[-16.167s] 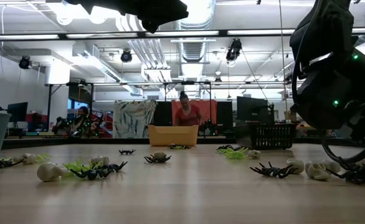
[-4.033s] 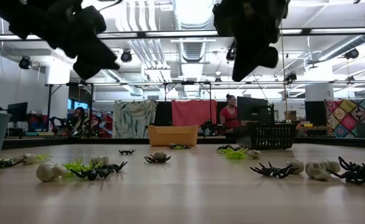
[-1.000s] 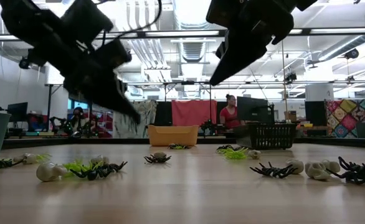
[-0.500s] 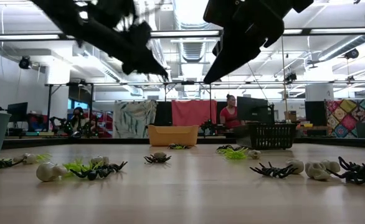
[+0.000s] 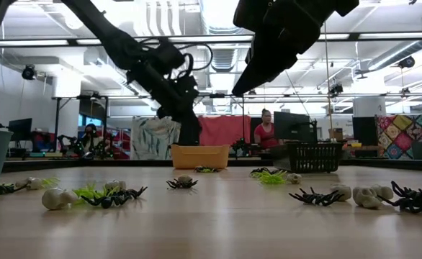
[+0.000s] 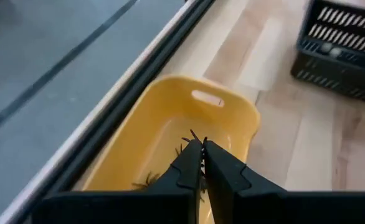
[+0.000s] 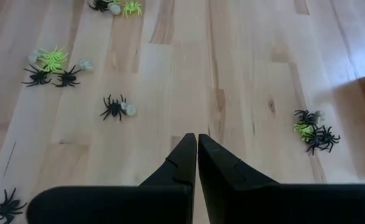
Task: Sort Halloween decoration
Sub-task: Put the black spider toy into the yellow bin
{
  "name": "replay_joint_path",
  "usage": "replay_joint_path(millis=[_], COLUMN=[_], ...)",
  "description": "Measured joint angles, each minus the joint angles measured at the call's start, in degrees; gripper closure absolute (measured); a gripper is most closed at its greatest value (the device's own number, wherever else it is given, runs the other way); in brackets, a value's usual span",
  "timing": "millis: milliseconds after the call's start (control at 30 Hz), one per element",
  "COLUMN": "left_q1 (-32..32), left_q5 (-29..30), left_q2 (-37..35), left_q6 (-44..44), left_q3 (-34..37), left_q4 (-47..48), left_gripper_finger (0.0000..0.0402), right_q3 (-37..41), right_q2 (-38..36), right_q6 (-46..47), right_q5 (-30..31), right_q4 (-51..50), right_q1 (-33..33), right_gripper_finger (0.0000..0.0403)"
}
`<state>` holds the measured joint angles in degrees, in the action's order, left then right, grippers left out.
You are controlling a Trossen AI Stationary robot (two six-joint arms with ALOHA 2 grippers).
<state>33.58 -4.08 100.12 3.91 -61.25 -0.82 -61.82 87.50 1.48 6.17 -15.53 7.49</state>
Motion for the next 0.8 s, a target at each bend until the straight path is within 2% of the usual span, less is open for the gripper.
replay_joint_path(millis=[133, 500, 667, 800], left_q1=[0.09, 0.0, -0.02, 0.08], left_q5=[-0.02, -0.04, -0.06, -0.05], left_q2=[0.21, -0.92, -1.55, -1.69], left_q6=[-0.28, 0.03, -0.12, -6.3], left_q3=[0.0, 0.0, 0.0, -0.01], left_q4=[1.07, 3.25, 4.84, 5.45], left_gripper_finger=[0.0392, 0.0324, 0.0313, 0.0313], right_q3=[0.0, 0.0, 0.0, 0.0], right_q2=[0.0, 0.0, 0.0, 0.0], right_q6=[0.88, 6.1, 6.97, 7.08], right_q5=[0.0, 0.04, -0.07, -0.02], right_q4=[0.0, 0.0, 0.0, 0.0], right_q1=[-0.02, -1.72, -1.85, -1.92], right_gripper_finger=[0.0394, 0.0394, 0.0394, 0.0394])
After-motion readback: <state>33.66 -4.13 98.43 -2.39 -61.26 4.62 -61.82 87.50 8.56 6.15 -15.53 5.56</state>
